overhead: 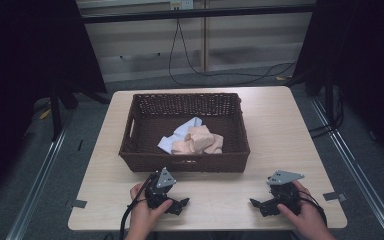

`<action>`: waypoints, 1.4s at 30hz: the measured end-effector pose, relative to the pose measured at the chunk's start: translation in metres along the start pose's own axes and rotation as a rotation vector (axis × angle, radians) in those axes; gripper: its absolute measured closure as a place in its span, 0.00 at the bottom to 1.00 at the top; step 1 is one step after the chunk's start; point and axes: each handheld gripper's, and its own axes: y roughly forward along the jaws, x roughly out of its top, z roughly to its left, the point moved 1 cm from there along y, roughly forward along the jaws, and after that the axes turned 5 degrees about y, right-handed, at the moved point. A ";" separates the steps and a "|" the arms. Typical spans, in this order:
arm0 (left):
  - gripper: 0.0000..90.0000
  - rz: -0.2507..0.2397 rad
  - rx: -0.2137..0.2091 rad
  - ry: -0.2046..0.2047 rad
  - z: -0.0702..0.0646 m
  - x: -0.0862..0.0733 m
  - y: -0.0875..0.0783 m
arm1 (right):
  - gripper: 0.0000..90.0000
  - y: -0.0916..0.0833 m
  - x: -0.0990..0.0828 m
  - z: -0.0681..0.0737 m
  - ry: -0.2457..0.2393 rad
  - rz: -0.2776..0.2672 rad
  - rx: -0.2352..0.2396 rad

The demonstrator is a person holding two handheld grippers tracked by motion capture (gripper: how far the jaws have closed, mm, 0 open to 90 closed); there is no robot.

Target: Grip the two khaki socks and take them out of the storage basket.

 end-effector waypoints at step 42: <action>0.04 0.351 -0.207 0.021 0.022 0.074 -0.022 | 0.00 0.000 0.000 0.000 -0.002 -0.001 0.001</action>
